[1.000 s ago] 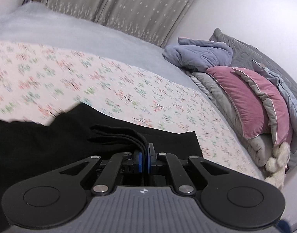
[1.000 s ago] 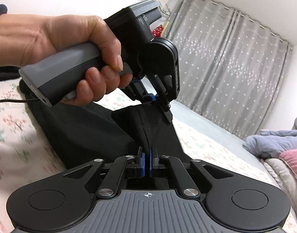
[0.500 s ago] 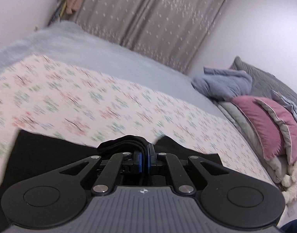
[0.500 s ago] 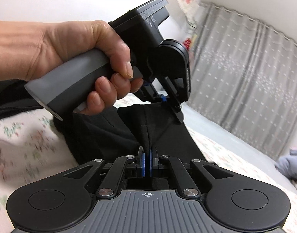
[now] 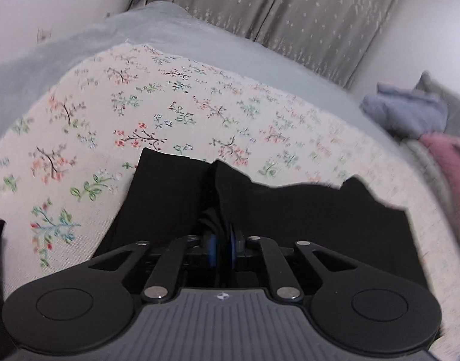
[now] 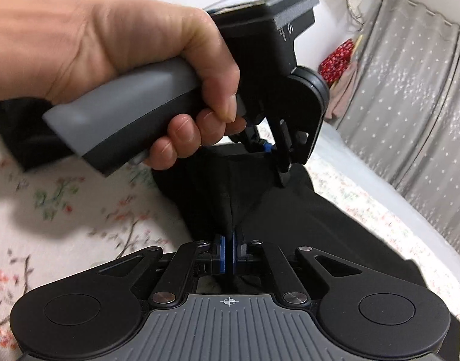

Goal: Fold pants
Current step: 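Lower the folded trousers onto the sheet and open both grippers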

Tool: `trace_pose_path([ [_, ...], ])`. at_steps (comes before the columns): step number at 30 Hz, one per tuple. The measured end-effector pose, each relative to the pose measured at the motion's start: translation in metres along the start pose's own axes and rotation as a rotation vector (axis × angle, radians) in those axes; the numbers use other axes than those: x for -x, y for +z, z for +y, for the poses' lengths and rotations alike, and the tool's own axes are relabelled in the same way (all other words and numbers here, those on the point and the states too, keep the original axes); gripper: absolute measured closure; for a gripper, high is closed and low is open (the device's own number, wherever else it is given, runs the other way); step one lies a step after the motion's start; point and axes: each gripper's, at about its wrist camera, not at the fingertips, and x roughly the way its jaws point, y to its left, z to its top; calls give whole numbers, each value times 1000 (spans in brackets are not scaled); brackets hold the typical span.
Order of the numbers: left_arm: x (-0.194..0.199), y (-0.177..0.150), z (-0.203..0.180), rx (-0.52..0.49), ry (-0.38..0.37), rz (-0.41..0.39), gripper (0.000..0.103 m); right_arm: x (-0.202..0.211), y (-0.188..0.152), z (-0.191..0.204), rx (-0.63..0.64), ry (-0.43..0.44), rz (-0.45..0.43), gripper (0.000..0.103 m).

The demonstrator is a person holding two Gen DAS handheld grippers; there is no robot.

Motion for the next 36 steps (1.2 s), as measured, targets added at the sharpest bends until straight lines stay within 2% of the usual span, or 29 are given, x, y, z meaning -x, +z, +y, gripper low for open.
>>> trace_pose_path([
  [2,4,4,2,52,-33,-16,73,5,1,-4,-16,9,-4,99],
  [6,-3,7,-10,32,-10,-13,71,9,-3,-2,-29,20,-3,99],
  [7,-9,6,-14,15,12,-3,73,7,-2,8,-35,25,2,99],
  [8,-13,7,-19,-3,45,7,88,3,1,13,-44,30,7,99],
  [12,-11,11,-28,-72,105,-42,89,-6,15,9,-67,36,0,99],
  [18,14,27,-28,-97,125,-143,88,-7,31,1,-162,42,-73,99],
  [20,6,26,-24,-123,182,-127,88,-13,39,5,-149,59,-64,99],
  [23,-14,18,-9,-128,259,-63,87,-31,33,17,-90,92,5,99],
  [26,-17,14,0,-110,262,-56,81,-34,32,21,-76,97,19,97],
  [27,-13,16,1,-101,259,-66,81,-33,31,18,-89,116,24,92],
  [29,-4,19,-2,-96,289,-84,61,-27,29,14,-99,154,30,85],
  [30,1,20,-3,-97,307,-98,58,-25,29,8,-93,171,29,70],
  [31,5,20,-3,-95,314,-111,57,-16,26,2,-99,176,21,62],
  [33,13,22,-4,-72,317,-122,57,4,13,-14,-153,192,-3,60],
  [36,26,22,-15,-83,356,-152,57,35,-1,-58,-295,243,-23,41],
])
